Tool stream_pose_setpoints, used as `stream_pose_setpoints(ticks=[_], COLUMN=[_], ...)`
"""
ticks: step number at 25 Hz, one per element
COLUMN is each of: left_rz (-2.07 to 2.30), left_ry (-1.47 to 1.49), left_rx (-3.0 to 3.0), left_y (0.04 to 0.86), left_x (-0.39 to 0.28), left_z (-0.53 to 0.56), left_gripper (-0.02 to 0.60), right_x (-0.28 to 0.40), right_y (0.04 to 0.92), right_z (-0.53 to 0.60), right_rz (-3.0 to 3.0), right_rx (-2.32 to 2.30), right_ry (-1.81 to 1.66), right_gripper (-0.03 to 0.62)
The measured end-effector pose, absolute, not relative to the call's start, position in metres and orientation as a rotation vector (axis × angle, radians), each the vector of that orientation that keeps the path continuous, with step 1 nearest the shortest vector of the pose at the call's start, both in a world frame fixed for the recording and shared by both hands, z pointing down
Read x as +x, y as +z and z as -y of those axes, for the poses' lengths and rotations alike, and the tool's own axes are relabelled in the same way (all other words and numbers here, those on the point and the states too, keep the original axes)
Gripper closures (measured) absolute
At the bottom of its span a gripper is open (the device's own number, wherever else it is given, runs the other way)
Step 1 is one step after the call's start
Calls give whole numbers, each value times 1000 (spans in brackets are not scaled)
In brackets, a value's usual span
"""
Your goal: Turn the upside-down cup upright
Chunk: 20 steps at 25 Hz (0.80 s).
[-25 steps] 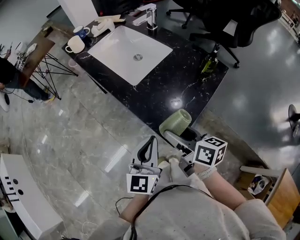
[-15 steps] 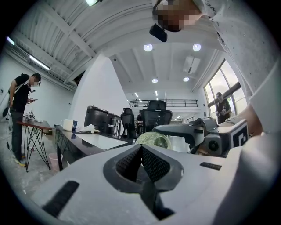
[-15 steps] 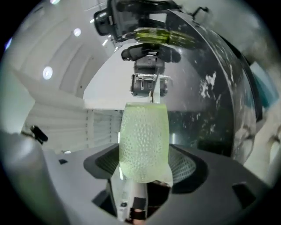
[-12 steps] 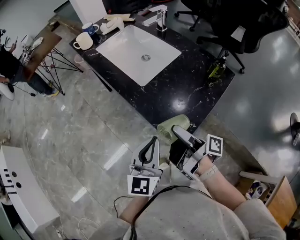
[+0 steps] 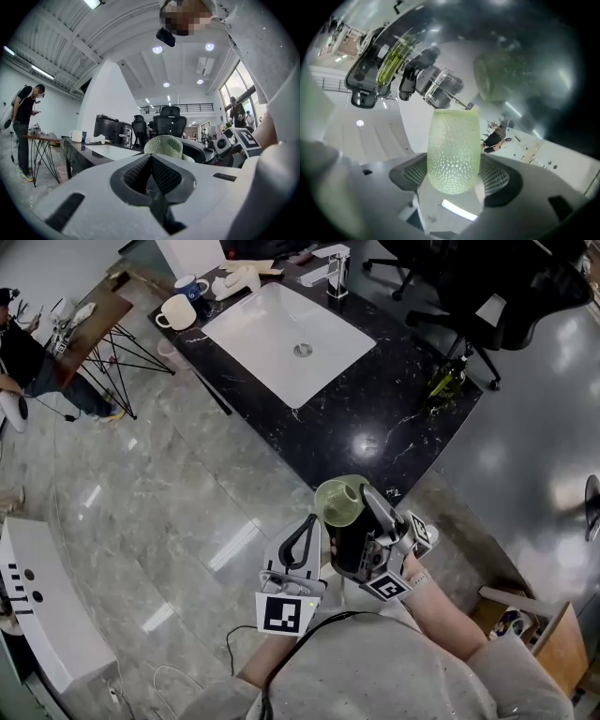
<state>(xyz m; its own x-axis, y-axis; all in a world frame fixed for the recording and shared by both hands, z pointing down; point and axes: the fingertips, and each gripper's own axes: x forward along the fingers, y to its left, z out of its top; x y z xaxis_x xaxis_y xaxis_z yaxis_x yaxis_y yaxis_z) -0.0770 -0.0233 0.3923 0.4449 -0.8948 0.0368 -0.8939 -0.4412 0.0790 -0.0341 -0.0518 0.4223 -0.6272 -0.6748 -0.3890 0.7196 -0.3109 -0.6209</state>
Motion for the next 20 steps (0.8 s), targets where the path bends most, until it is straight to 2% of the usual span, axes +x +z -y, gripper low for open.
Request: stream_pose_setpoints(ticks=[20], left_rz=[1601], left_ry=[58], left_rx=[2617], left_y=[390], left_x=[-67], left_z=[33], left_gripper=[574], right_x=[-24], right_y=[429], right_z=[42], right_rz=[-531], right_rx=[225], right_ry=[-2013], right_gripper=[258])
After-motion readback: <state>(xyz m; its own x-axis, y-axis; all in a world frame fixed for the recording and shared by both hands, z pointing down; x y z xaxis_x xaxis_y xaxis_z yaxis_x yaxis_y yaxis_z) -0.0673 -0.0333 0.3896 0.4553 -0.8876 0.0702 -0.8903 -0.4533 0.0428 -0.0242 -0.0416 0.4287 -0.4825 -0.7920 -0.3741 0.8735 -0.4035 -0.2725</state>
